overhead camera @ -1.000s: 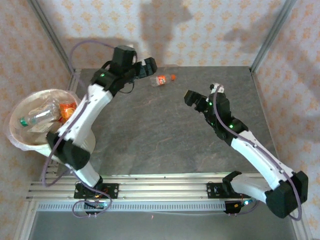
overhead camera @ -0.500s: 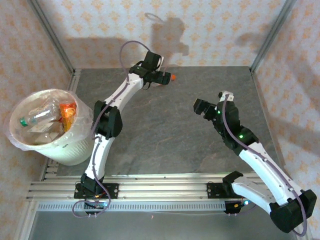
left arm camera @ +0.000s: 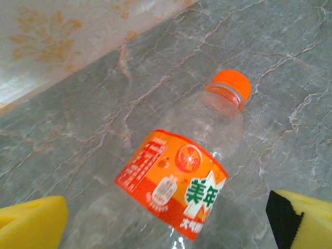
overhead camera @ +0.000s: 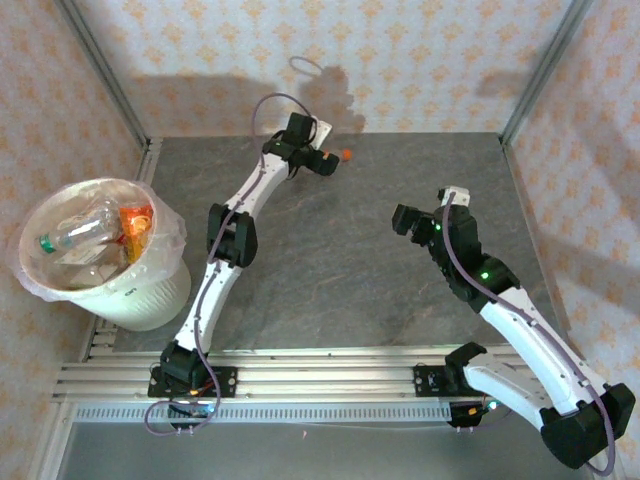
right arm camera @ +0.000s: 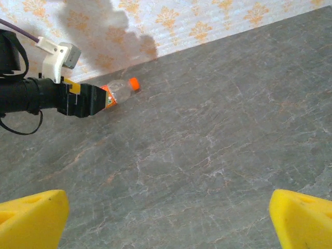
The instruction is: Put the plastic bottles in the bin
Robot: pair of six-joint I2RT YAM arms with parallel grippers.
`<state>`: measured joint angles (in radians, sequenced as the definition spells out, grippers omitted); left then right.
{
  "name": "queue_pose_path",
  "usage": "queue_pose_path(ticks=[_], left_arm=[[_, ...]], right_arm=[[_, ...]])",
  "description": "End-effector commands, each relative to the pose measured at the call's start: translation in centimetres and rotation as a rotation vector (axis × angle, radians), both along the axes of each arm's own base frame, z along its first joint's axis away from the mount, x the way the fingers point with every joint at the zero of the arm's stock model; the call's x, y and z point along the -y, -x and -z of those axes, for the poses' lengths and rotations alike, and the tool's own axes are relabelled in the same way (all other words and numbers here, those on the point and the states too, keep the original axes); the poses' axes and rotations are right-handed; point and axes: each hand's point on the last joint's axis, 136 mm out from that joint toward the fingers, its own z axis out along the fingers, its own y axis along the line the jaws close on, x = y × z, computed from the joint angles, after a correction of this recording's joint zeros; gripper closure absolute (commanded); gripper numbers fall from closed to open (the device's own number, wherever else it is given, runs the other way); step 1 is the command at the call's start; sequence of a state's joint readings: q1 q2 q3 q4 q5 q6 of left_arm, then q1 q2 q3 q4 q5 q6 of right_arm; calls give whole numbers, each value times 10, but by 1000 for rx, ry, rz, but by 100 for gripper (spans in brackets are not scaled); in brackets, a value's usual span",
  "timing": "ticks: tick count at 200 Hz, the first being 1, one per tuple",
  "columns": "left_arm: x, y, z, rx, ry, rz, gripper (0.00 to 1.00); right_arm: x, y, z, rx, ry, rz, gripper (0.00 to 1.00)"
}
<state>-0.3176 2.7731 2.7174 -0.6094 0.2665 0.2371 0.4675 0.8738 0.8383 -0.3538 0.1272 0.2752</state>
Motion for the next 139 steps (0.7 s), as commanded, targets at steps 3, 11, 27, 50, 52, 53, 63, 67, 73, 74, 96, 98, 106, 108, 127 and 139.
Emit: queue_pose_path(ticks=[3, 11, 27, 50, 52, 53, 63, 67, 73, 74, 96, 98, 106, 108, 127, 139], left_arm=[[8, 2, -2, 17, -31, 53, 0], [8, 2, 5, 6, -38, 51, 0], [7, 7, 17, -29, -45, 63, 0], [4, 13, 30, -65, -73, 74, 2], [4, 14, 31, -68, -75, 74, 3], [3, 14, 30, -68, -75, 73, 3], [4, 15, 29, -68, -75, 78, 8], [5, 15, 28, -67, -74, 79, 10], [4, 14, 26, -64, -75, 73, 14], [3, 14, 26, -64, -75, 71, 14], [-1, 17, 26, -82, -79, 28, 25], [-1, 17, 26, -87, -79, 26, 26], [-3, 22, 30, -114, -77, 20, 29], [-3, 24, 31, -121, -78, 20, 30], [-7, 35, 34, -172, -80, 6, 39], [-6, 42, 24, -180, -57, -3, 44]], right_arm=[[13, 2, 5, -7, 44, 45, 1], [13, 2, 6, -10, 47, 45, 1], [15, 3, 6, -13, 50, 52, 1], [16, 2, 7, -13, 53, 59, 1], [16, 2, 7, -12, 52, 60, 1], [16, 2, 7, -12, 52, 59, 1], [16, 2, 6, -9, 47, 61, 1], [16, 2, 6, -10, 46, 61, 1], [15, 2, 5, -7, 43, 62, 1], [15, 2, 5, -7, 43, 61, 1], [15, 3, 4, -8, 32, 62, 1], [15, 3, 3, -7, 30, 62, 1], [15, 3, 3, -6, 26, 61, 1], [15, 4, 3, -7, 25, 62, 1], [15, 5, 2, 0, 17, 60, 1], [16, 6, 1, 6, 15, 60, 1]])
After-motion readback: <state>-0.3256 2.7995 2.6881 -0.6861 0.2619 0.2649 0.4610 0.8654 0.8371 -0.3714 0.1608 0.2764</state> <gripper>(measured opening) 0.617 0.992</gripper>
